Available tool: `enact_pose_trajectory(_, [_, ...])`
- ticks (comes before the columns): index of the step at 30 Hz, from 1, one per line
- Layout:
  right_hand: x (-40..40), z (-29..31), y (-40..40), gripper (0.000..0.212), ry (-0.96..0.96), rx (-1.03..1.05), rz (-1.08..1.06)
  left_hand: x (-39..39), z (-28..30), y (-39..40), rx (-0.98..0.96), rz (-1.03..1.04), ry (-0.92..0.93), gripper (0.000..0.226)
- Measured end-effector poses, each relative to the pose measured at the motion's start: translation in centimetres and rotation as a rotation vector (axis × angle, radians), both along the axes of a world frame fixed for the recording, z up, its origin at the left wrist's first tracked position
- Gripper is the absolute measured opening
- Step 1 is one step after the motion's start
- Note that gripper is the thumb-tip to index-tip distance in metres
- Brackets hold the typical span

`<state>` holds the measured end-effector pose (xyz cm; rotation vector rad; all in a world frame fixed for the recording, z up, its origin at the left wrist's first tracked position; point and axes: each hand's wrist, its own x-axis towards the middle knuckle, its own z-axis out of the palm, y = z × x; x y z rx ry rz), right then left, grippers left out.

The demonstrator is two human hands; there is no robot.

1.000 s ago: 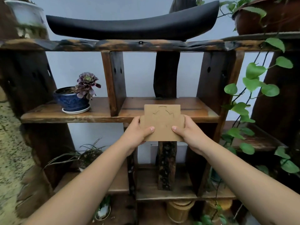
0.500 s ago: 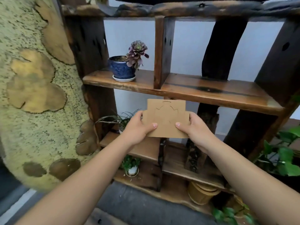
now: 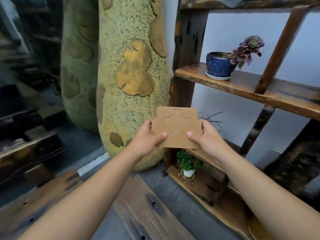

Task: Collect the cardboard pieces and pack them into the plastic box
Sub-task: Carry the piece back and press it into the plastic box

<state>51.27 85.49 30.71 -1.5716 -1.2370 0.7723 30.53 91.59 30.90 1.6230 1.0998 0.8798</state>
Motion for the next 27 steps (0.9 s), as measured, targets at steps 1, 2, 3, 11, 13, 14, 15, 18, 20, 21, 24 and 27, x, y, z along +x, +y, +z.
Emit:
enact_pose_trajectory(1, [-2.1,-0.2,0.6,0.038,0.001,-0.002,0.029,-2.2,-0.1,-0.1,0.0,0.04,0.008,0.05])
enact_pose_trajectory(2, [-4.1,-0.5,1.3,0.038,0.006,-0.005,0.058,-4.5,-0.2,-0.3,-0.001,0.079,0.023,0.051])
enact_pose_trajectory(3, [-6.2,-0.8,1.8,0.039,0.011,-0.009,0.089,-6.6,-0.3,-0.5,-0.01,0.117,0.037,0.052])
enact_pose_trajectory(11, [-21.1,-3.1,4.3,0.038,0.051,-0.05,0.33,-21.6,-2.2,-3.3,-0.04,0.394,0.091,0.054])
enact_pose_trajectory(13, [-24.4,-3.3,4.9,0.036,0.037,-0.051,0.395,-24.6,-2.5,-4.0,-0.057,0.458,0.085,0.051])
enact_pose_trajectory(14, [-25.9,-3.3,5.2,0.035,0.027,-0.051,0.425,-26.0,-2.7,-4.4,-0.065,0.489,0.083,0.049])
enact_pose_trajectory(15, [-27.4,-3.4,5.5,0.034,0.03,-0.053,0.455,-27.3,-2.7,-4.8,-0.07,0.522,0.083,0.047])
enact_pose_trajectory(18, [-31.5,-3.8,6.2,0.039,0.014,-0.068,0.551,-30.8,-3.1,-6.1,-0.074,0.634,0.099,0.05])
enact_pose_trajectory(20, [-34.0,-4.1,6.6,0.042,-0.018,-0.071,0.614,-32.8,-3.5,-7.1,-0.101,0.696,0.104,0.051])
enact_pose_trajectory(21, [-35.4,-4.3,6.9,0.043,-0.034,-0.066,0.656,-33.9,-3.6,-7.7,-0.116,0.733,0.109,0.051])
enact_pose_trajectory(24, [-39.3,-5.0,7.6,0.04,-0.095,-0.054,0.793,-36.3,-4.3,-9.8,-0.136,0.867,0.1,0.051])
enact_pose_trajectory(27, [-43.3,-5.6,7.6,0.034,-0.089,-0.068,0.953,-38.5,-4.9,-12.7,-0.154,1.03,0.081,0.048])
